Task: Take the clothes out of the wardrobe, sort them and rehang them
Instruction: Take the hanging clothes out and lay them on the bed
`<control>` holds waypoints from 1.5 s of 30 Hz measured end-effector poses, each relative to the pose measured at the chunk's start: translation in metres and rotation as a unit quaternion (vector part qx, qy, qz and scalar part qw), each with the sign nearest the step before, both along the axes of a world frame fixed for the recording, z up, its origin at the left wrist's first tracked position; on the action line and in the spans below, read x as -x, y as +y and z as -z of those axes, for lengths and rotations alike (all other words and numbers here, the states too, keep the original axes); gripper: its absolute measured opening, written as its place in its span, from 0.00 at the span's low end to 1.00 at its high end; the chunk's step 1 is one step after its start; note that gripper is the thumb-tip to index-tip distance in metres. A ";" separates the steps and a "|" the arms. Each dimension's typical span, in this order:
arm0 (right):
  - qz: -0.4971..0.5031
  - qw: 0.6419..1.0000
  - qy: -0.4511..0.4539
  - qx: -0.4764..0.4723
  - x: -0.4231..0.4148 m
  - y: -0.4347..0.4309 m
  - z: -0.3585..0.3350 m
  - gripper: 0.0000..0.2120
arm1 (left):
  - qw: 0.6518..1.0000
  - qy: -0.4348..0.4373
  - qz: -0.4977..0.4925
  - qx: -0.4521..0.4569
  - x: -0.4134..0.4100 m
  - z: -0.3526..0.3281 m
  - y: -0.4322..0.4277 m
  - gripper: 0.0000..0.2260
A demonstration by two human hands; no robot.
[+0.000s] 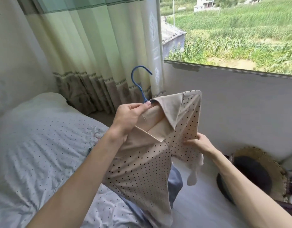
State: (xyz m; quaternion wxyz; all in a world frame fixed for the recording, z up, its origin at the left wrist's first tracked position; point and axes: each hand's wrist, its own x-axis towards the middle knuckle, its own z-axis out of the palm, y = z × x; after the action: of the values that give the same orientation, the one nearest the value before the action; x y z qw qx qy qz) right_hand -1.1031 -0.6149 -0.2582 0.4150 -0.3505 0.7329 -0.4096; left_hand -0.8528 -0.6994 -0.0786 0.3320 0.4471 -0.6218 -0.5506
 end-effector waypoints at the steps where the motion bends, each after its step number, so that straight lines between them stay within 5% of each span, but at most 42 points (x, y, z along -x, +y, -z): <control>1: -0.023 0.999 0.009 -0.021 -0.004 0.001 0.007 0.15 | 1.000 0.003 -0.013 -0.006 -0.002 0.004 -0.002 0.10; 6: -0.090 0.992 0.035 -0.080 -0.030 -0.002 0.044 0.16 | 0.998 -0.010 -0.056 -0.013 -0.021 0.019 -0.008 0.10; 19: -0.044 0.994 0.062 -0.084 -0.079 -0.059 0.076 0.16 | 0.973 -0.114 -0.170 0.110 -0.085 0.096 -0.115 0.09; 27: -0.050 0.972 0.161 -0.166 -0.113 -0.140 0.112 0.10 | 0.965 -0.160 -0.210 0.003 -0.144 0.186 -0.215 0.12; 36: -0.092 0.930 0.245 -0.260 -0.175 -0.236 0.161 0.04 | 0.947 -0.234 -0.148 -0.165 -0.208 0.331 -0.306 0.14; 45: -0.085 0.916 0.276 -0.278 -0.208 -0.309 0.208 0.07 | 0.947 -0.205 -0.206 -0.136 -0.248 0.373 -0.431 0.12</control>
State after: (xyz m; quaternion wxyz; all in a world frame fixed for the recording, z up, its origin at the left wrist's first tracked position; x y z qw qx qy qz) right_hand -0.8955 -0.9239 -0.4658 0.3099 -0.3813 0.8701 -0.0393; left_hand -0.6051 -1.1306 -0.4520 0.2396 0.7097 -0.4903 -0.4456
